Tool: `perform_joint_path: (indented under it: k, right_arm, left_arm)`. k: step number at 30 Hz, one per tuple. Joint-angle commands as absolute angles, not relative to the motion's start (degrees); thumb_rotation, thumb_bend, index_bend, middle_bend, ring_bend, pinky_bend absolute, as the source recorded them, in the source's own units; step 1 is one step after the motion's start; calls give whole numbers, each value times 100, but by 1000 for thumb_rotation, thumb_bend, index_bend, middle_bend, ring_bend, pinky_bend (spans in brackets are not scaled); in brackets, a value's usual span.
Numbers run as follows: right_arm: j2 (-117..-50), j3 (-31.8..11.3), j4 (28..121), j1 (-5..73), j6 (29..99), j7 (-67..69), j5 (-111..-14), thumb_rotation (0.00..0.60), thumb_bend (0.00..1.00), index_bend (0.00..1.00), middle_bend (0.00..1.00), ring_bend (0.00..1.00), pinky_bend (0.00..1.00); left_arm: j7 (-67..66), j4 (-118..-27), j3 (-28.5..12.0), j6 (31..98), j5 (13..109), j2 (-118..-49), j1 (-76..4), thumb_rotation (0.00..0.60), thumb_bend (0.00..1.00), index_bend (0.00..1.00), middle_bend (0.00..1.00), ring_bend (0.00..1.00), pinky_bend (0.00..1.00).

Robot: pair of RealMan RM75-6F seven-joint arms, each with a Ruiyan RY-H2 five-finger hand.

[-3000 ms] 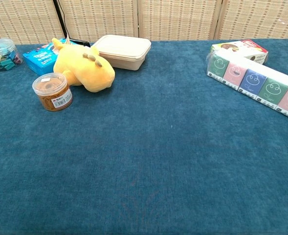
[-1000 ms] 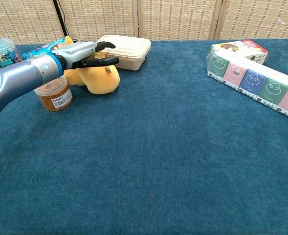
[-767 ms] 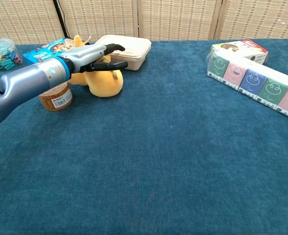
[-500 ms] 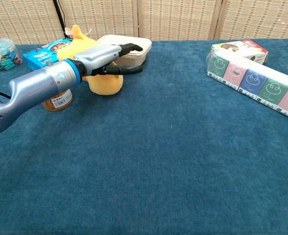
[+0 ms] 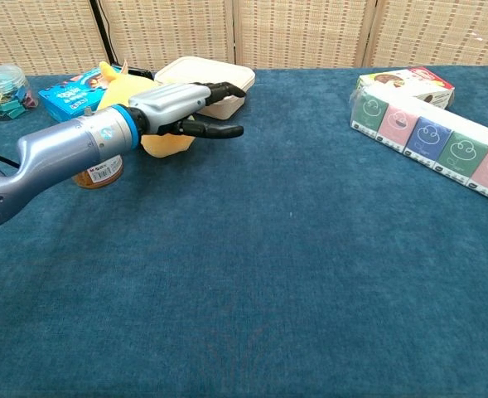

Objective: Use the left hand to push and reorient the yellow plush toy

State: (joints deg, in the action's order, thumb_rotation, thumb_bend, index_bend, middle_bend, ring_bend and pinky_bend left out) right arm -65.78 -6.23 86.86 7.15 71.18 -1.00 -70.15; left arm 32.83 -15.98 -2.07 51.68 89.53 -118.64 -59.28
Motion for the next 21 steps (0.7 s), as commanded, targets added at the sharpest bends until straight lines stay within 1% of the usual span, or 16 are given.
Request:
perform_joint_path:
  k: [1, 7, 21]
  right_arm:
    - [-6587, -616, 8696, 725, 7105, -117, -7019, 600, 0, 0, 0, 0, 0]
    - [-6601, -613, 8729, 739, 7115, -183, -7025, 600, 0, 0, 0, 0, 0]
    - [-6697, -625, 8651, 813, 7084, -386, -6981, 600, 0, 0, 0, 0, 0]
  left_arm:
    - [3322, -1438, -230, 5001, 8880, -11827, -5894, 0, 0, 0, 0, 0, 0]
    - [3508, -1104, -329, 4513, 8705, -11744, -5919, 0, 0, 0, 0, 0, 0]
    - [3812, -723, -427, 4084, 8506, -11443, -5810, 0, 0, 0, 0, 0, 0]
